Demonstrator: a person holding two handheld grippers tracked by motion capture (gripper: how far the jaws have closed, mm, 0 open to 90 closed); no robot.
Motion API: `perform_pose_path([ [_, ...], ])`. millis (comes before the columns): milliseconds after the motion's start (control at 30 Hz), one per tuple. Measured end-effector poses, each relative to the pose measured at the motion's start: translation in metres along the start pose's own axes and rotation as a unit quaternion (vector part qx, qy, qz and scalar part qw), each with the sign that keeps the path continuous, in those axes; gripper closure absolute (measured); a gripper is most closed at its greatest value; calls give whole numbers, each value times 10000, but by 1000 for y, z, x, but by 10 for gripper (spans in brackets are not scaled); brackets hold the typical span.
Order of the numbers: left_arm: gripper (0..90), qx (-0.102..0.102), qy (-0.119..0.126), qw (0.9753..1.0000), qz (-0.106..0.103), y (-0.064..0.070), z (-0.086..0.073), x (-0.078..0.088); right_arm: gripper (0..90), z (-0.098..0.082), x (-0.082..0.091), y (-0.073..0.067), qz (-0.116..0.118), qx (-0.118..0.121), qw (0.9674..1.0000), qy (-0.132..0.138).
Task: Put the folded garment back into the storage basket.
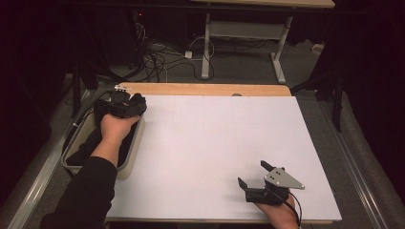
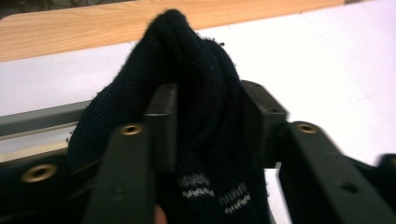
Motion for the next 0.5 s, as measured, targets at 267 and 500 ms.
perform_pose_path([
  [267, 763, -41, 193, 9996, 186, -7, -4, 14, 33, 1, 0, -1, 20, 31, 10000, 12],
  [500, 774, -85, -205, 9997, 46, -11, -21, 10, 33, 1, -1, -4, 24, 56, 10000, 8],
])
Point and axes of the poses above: each handheld gripper's, and its own axes: x roughly backward along the jaws, z roughly out of its top, y roughly to its right, the point moved 4 cm from there along -x, roughly forward along the jaws, and after that the axes turned 3 degrees about z, right-handed, at the moved point
